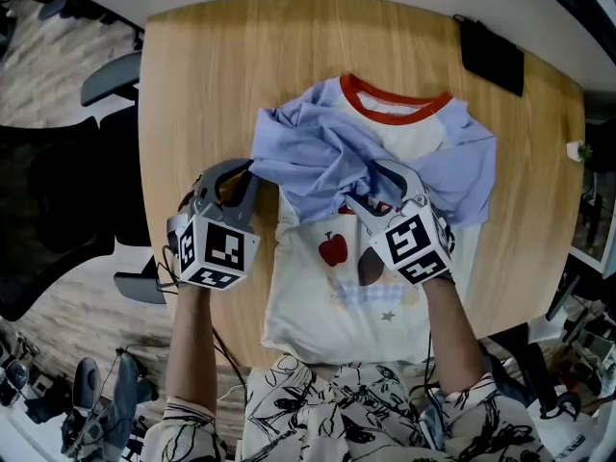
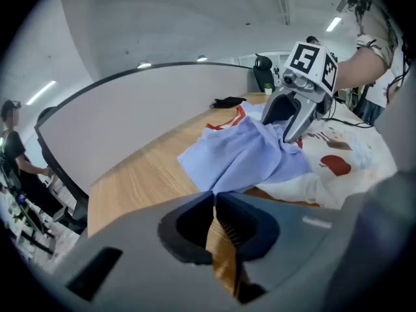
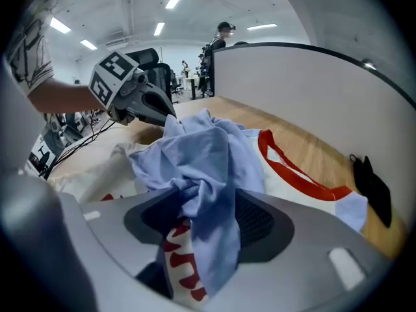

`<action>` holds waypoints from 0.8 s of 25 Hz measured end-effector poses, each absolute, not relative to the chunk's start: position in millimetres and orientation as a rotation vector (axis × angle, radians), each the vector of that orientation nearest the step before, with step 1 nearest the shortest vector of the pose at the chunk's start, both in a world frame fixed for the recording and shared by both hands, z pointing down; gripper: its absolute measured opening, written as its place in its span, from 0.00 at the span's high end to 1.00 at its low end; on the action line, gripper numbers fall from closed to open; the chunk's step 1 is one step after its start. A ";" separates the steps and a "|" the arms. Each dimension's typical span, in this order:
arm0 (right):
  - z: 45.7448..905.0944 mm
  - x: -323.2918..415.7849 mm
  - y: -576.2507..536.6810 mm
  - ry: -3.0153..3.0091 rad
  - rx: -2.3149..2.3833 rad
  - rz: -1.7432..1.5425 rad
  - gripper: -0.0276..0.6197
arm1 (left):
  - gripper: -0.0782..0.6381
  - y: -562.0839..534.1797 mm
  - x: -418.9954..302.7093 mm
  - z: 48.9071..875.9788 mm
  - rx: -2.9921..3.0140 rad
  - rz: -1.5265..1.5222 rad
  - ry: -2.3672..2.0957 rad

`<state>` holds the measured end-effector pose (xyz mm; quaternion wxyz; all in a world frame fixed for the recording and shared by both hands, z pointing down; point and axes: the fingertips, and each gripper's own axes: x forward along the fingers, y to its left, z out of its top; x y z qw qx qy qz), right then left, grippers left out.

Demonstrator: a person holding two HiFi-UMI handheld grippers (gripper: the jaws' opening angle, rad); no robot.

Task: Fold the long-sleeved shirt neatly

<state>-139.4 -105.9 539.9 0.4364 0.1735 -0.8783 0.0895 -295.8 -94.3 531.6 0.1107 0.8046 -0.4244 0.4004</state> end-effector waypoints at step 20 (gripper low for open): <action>494.4 -102.7 -87.1 -2.307 0.454 0.364 0.49 | 0.87 -117.5 -154.9 343.4 2.943 1.417 -1.638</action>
